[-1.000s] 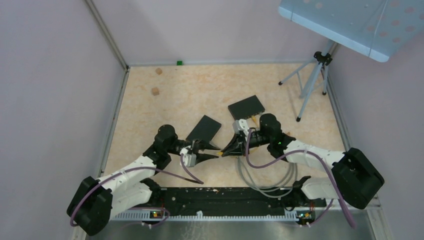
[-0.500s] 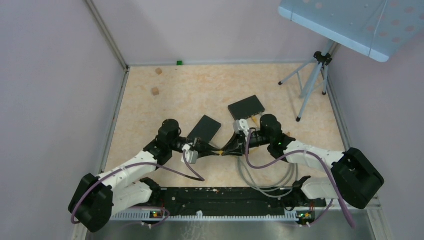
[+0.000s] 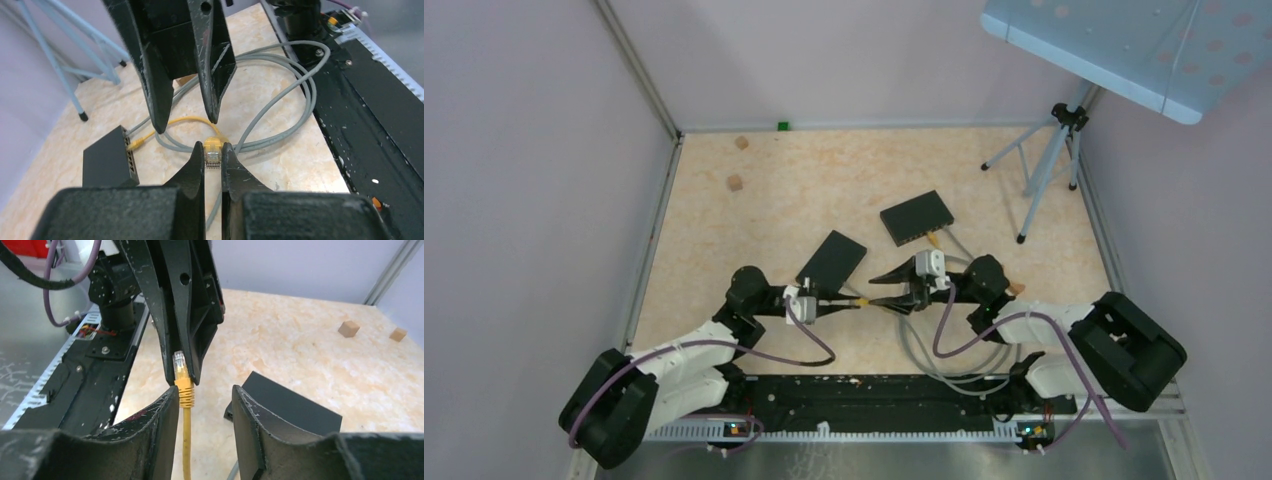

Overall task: Insert the plug into the switch port
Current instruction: Insert the connector into the switch port.

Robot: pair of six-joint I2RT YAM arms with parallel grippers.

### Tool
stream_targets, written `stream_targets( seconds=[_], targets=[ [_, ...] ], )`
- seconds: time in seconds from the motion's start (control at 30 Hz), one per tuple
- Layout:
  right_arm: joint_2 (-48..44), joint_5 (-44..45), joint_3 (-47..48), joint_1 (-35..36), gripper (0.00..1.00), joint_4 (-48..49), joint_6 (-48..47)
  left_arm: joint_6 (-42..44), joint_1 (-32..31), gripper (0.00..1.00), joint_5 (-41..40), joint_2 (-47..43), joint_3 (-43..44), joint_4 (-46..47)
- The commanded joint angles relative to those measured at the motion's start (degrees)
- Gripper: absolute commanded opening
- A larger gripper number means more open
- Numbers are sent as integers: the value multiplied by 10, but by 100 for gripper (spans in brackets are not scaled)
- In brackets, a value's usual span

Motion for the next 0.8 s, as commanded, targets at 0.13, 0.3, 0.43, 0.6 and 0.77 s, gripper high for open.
stream_targets(
  seconds=[0.13,0.3,0.43,0.6,0.77],
  targets=[
    [43,-18,-3,-1,38,191,66,-210,-2,0,-145,-5,-67,246],
    [51,-44,5,0,40,162,51,-276,-2,0,-200,-8,-99,309],
    [74,-50,18,7,41,163,45,-305,-2,0,-190,-9,-112,342],
    [115,-47,42,18,42,179,46,-319,-2,0,-175,-14,-115,355],
    [154,-39,53,23,42,242,72,-319,-2,0,-151,-19,-114,351]
  ],
)
